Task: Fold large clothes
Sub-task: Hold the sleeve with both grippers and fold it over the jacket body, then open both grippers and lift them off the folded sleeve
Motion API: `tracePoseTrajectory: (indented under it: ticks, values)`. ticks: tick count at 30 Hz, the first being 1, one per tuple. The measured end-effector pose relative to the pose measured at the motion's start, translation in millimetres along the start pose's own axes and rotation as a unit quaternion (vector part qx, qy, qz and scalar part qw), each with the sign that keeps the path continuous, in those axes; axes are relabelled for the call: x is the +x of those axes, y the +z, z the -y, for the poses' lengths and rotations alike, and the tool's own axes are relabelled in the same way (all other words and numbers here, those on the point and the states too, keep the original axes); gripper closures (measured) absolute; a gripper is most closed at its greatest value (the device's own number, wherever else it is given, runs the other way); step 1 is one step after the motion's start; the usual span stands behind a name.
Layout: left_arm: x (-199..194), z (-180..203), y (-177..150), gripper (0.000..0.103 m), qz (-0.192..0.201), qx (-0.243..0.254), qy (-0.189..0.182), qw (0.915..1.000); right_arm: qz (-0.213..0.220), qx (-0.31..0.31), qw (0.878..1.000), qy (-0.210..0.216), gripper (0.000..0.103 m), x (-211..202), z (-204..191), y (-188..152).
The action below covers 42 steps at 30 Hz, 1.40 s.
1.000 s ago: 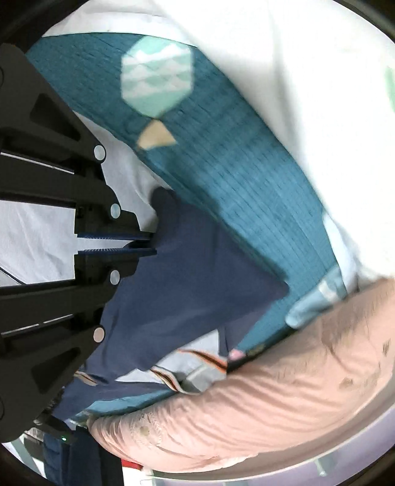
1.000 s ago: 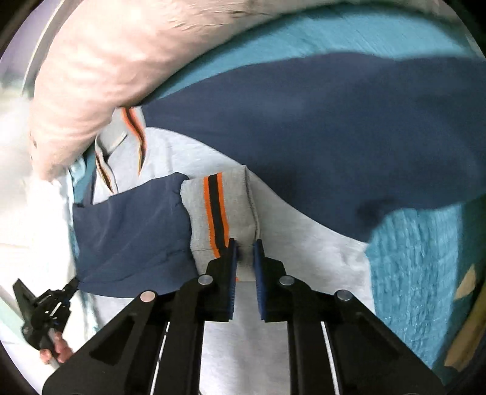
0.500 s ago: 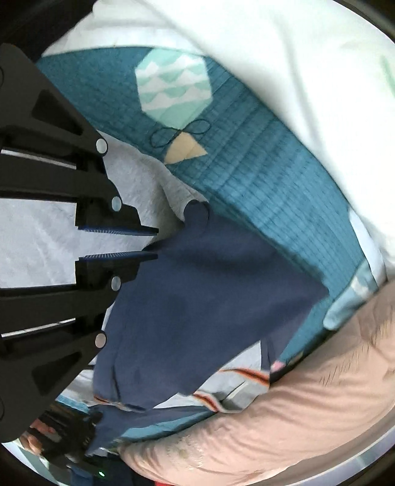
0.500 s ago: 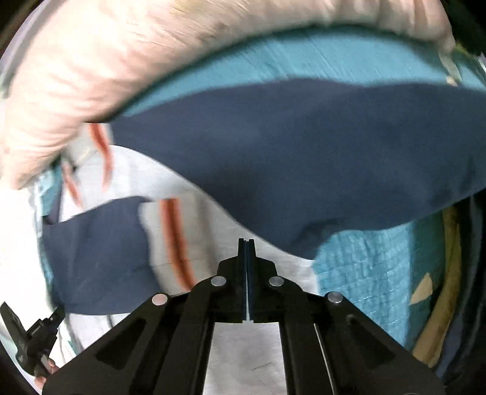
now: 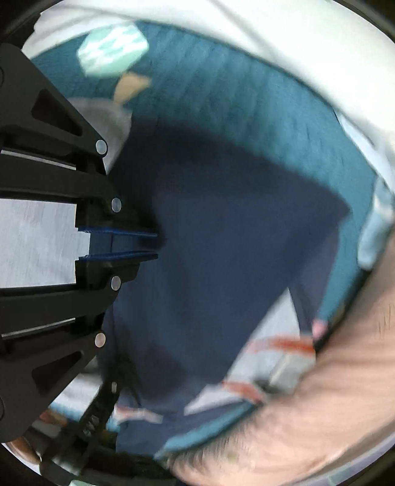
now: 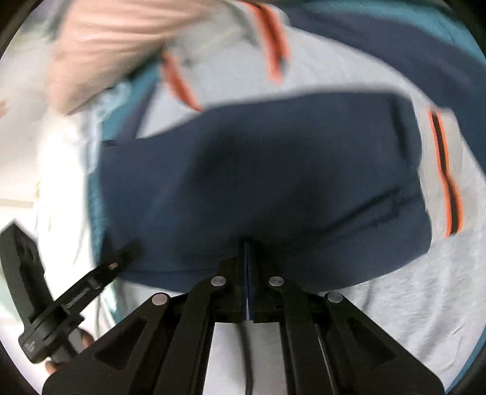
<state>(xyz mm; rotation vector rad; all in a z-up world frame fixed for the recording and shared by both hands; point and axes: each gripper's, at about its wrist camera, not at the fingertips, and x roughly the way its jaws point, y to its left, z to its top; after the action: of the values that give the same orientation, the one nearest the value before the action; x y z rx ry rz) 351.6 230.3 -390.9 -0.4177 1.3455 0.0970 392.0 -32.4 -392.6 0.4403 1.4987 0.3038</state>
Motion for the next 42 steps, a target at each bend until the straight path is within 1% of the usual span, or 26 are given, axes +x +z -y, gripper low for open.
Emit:
tracePoseTrajectory:
  ticks: [1, 3, 5, 6, 8, 9, 12, 15, 16, 20, 21, 22, 24, 26, 27, 28, 29, 30, 32, 33, 35, 37, 38, 39, 41, 42]
  values:
    - [0.5, -11.7, -1.2, 0.101, -0.001, -0.001, 0.009, 1.0000, 0.004, 0.009, 1.000, 0.003, 0.103, -2.4, 10.3, 0.4]
    - [-2.2, -28.9, -2.9, 0.101, -0.001, -0.006, -0.009, 0.9999, 0.025, 0.000, 1.000, -0.013, 0.103, -21.0, 30.9, 2.9]
    - [-1.6, -39.0, -2.0, 0.100, -0.002, -0.017, -0.026, 0.9995, 0.052, 0.002, 0.996, -0.073, 0.103, -33.9, 44.5, 5.3]
    - [0.6, -40.5, -0.8, 0.100, -0.001, -0.016, -0.026, 0.9995, 0.064, 0.004, 0.993, -0.102, 0.103, -39.4, 52.9, 7.5]
    - [6.7, -38.7, 1.2, 0.100, 0.001, -0.006, -0.018, 0.9998, 0.043, 0.036, 0.997, -0.048, 0.103, -33.9, 73.7, 14.1]
    - [7.4, -37.0, 2.4, 0.100, -0.001, -0.004, -0.012, 0.9999, 0.039, 0.035, 0.997, -0.047, 0.103, -31.1, 74.0, 16.2]
    - [-4.5, -24.2, 8.1, 0.100, 0.000, 0.012, 0.000, 0.9999, 0.037, 0.026, 0.996, -0.079, 0.103, -34.9, 57.9, 19.1]
    - [-24.8, -2.5, 18.8, 0.100, 0.031, 0.040, -0.019, 0.9986, 0.063, 0.006, 0.998, -0.030, 0.102, -58.7, 27.3, 27.3]
    - [-29.0, 4.8, 24.2, 0.100, 0.037, 0.044, -0.025, 0.9980, 0.068, -0.006, 0.997, -0.023, 0.102, -62.9, 16.5, 31.5]
    - [-16.2, 19.3, 49.5, 0.100, 0.035, 0.040, -0.022, 0.9984, 0.064, -0.016, 0.998, -0.001, 0.102, -48.6, -6.0, 54.7]
    - [-8.6, 19.6, 56.0, 0.100, 0.031, 0.036, -0.016, 0.9987, 0.059, -0.016, 0.998, 0.000, 0.102, -42.8, -2.5, 61.0]
    - [2.1, 16.2, 63.5, 0.100, 0.024, 0.027, 0.004, 0.9993, 0.055, -0.015, 0.998, -0.021, 0.102, -31.9, -3.0, 66.8]
    - [11.9, 5.4, 71.0, 0.100, 0.014, 0.006, 0.035, 0.9993, 0.045, -0.012, 0.995, -0.092, 0.103, -16.6, 10.5, 64.2]
    - [11.1, -6.9, 74.8, 0.100, 0.020, -0.009, 0.030, 0.9993, 0.038, 0.022, 0.997, -0.057, 0.103, -16.0, 30.9, 71.6]
    - [9.7, -13.1, 75.4, 0.100, 0.025, -0.013, 0.040, 0.9988, 0.045, 0.034, 0.996, -0.070, 0.103, -22.2, 39.1, 72.5]
    - [9.6, -17.7, 75.6, 0.100, 0.027, -0.014, 0.046, 0.9985, 0.066, 0.036, 0.992, -0.105, 0.103, -32.1, 47.6, 72.6]
    - [11.6, -24.8, 76.1, 0.100, 0.028, -0.019, 0.044, 0.9984, 0.078, 0.036, 0.991, -0.107, 0.103, -38.5, 57.9, 73.0]
    - [15.1, -32.8, 76.5, 0.101, 0.026, -0.031, 0.027, 0.9988, 0.068, 0.052, 0.994, -0.074, 0.103, -36.6, 70.4, 73.9]
    - [16.7, -41.0, 76.6, 0.100, 0.029, -0.048, 0.010, 0.9984, 0.061, 0.066, 0.995, -0.050, 0.103, -28.1, 83.2, 76.0]
    - [16.4, -43.0, 76.5, 0.100, 0.029, -0.051, 0.008, 0.9983, 0.060, 0.061, 0.995, -0.054, 0.103, -24.0, 83.4, 77.4]
    - [15.2, -42.5, 77.5, 0.101, 0.027, -0.048, 0.012, 0.9984, 0.065, 0.050, 0.993, -0.090, 0.103, -19.9, 70.8, 77.3]
    - [8.4, -35.2, 75.7, 0.100, 0.029, -0.025, 0.027, 0.9989, 0.065, 0.023, 0.990, -0.122, 0.103, -20.2, 54.9, 75.5]
    - [3.4, -30.5, 73.5, 0.100, 0.029, -0.015, 0.031, 0.9990, 0.064, 0.015, 0.990, -0.121, 0.103, -23.3, 49.6, 74.7]
    - [-0.4, -29.4, 71.6, 0.100, 0.030, -0.013, 0.022, 0.9992, 0.065, 0.021, 0.992, -0.103, 0.100, -29.8, 48.1, 73.0]
    - [-15.3, -25.2, 65.9, 0.100, 0.048, -0.015, -0.010, 0.9987, 0.075, 0.032, 0.994, -0.067, 0.100, -43.9, 43.4, 68.4]
    - [-22.8, -21.5, 62.8, 0.100, 0.057, -0.013, -0.009, 0.9982, 0.083, 0.031, 0.994, -0.063, 0.100, -52.0, 41.3, 65.8]
